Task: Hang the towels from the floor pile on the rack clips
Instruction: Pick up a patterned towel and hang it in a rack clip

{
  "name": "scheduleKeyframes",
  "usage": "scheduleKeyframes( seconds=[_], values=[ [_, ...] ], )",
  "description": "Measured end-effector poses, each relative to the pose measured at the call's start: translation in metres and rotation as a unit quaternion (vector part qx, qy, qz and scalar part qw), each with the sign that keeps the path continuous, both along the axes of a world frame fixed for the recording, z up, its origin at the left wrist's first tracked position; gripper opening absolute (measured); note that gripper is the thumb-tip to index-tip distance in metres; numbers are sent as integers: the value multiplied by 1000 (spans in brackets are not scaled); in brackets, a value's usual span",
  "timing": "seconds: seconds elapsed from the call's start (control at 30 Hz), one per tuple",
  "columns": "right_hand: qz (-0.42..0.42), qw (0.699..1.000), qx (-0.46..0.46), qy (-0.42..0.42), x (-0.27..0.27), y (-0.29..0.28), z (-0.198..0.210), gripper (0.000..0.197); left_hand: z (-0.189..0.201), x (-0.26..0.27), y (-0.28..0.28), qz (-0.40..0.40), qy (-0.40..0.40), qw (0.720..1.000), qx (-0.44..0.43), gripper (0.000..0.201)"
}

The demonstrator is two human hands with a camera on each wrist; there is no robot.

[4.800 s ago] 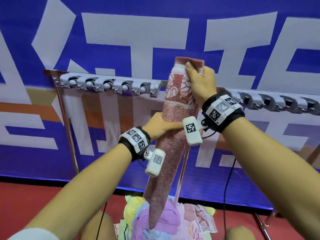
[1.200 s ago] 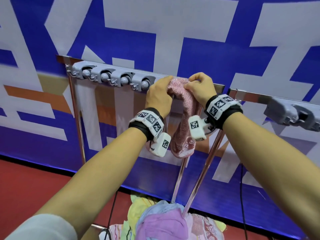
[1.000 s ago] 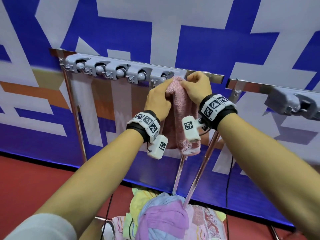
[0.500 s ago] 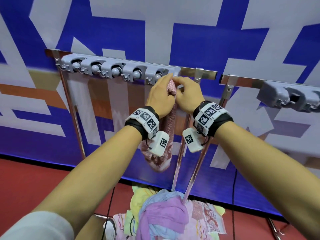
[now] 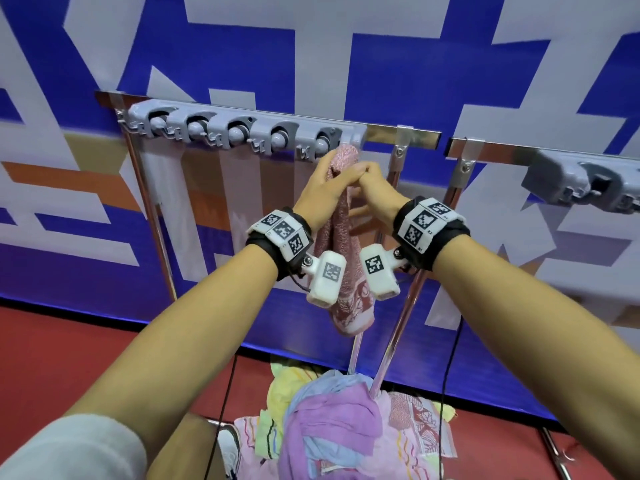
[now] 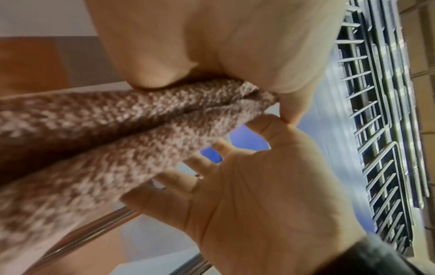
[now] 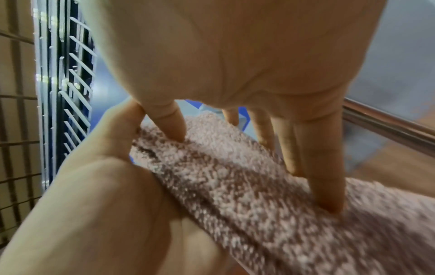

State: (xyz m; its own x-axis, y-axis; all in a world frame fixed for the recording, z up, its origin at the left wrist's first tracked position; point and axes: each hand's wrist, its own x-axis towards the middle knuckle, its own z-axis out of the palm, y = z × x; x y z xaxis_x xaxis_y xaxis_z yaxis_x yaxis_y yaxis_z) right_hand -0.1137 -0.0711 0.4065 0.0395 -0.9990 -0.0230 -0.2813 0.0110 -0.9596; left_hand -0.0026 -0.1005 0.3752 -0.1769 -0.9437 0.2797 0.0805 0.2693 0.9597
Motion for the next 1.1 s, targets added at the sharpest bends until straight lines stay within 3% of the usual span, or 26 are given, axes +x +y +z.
scheduleKeyframes(
  seconds=[0.1,0.27,0.37,0.47,0.5,0.6,0.73,0.8,0.83,0.9,1.0,1.1],
  values=[
    [15,997,76,16,0,9,-15,65,-18,-6,3,-8,43,998,37,75],
    [30,990,130,-50,1,15,-42,71,-49,-14,22,-34,79,989,116,54],
    [23,987,140,-69,7,14,-63,73,-73,-11,31,-63,45,979,189,61],
    [14,981,161,-111,11,13,-100,83,-103,-8,40,-78,-7,970,231,85],
    [11,979,164,-122,12,14,-117,82,-113,-7,46,-77,-7,968,237,85],
    [-18,974,181,-135,14,31,-153,96,-146,-6,62,-74,3,963,258,53],
    [-35,972,183,-146,7,44,-186,77,-183,7,83,-70,-109,939,317,73],
    [-56,975,197,-85,-2,45,-194,66,-190,15,87,-59,-152,933,320,62],
    [-63,978,193,-41,-8,46,-197,51,-193,19,87,-49,-169,933,314,61],
    [-72,978,190,36,-19,47,-204,42,-205,28,93,-35,-215,923,317,65],
    [-75,977,191,58,-30,56,-212,38,-224,37,107,-15,-262,904,338,57],
    [-60,977,196,63,-35,71,-221,27,-235,35,118,-18,-267,902,340,49]
  ],
)
